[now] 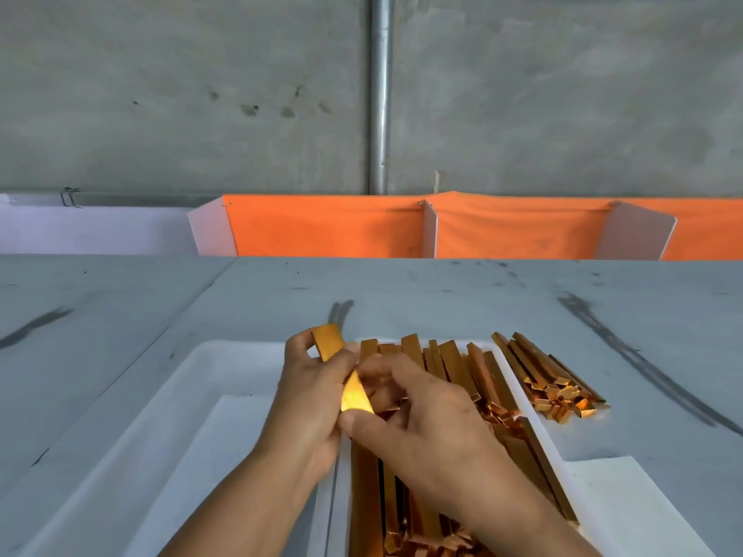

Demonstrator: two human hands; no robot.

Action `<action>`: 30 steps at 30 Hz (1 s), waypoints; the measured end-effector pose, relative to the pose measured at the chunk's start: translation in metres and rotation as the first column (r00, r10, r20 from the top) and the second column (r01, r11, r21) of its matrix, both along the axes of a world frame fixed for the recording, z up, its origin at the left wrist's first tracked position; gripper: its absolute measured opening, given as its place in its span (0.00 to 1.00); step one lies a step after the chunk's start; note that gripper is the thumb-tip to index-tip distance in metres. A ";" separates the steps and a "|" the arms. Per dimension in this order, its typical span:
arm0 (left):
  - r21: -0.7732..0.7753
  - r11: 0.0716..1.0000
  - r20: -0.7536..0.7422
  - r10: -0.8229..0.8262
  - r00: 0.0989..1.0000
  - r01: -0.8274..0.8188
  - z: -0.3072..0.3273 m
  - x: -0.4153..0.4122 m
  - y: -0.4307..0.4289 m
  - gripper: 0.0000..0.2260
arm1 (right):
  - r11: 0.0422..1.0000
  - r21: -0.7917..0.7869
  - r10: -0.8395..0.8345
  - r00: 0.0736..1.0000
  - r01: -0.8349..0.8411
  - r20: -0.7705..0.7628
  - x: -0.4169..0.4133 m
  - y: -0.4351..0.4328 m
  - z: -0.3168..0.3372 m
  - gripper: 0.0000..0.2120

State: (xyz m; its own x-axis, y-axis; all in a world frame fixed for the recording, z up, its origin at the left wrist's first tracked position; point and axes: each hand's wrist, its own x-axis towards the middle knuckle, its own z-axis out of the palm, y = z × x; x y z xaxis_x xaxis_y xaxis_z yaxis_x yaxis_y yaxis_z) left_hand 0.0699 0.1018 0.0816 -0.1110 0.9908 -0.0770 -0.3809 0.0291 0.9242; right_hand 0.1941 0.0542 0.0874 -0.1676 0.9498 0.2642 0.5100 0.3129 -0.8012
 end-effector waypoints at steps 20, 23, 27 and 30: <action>-0.324 0.938 -0.946 -0.325 -0.012 0.126 -0.050 -0.037 -0.021 0.34 | 0.860 -0.231 -0.335 0.844 0.456 0.418 0.105 -0.036 -0.020 0.03; -0.359 0.925 -0.933 -0.360 -0.017 0.123 -0.060 -0.025 -0.022 0.37 | 0.863 -0.232 -0.273 0.801 0.449 0.533 0.104 -0.036 -0.023 0.03; -0.263 0.959 -0.962 -0.269 0.053 0.103 -0.066 -0.018 -0.016 0.35 | 0.885 -0.209 -0.248 0.803 0.415 0.542 0.108 -0.035 -0.027 0.05; -0.220 0.972 -0.972 -0.226 0.065 0.084 -0.067 -0.014 -0.008 0.37 | 0.893 -0.241 -0.210 0.827 0.380 0.522 0.110 -0.036 -0.027 0.07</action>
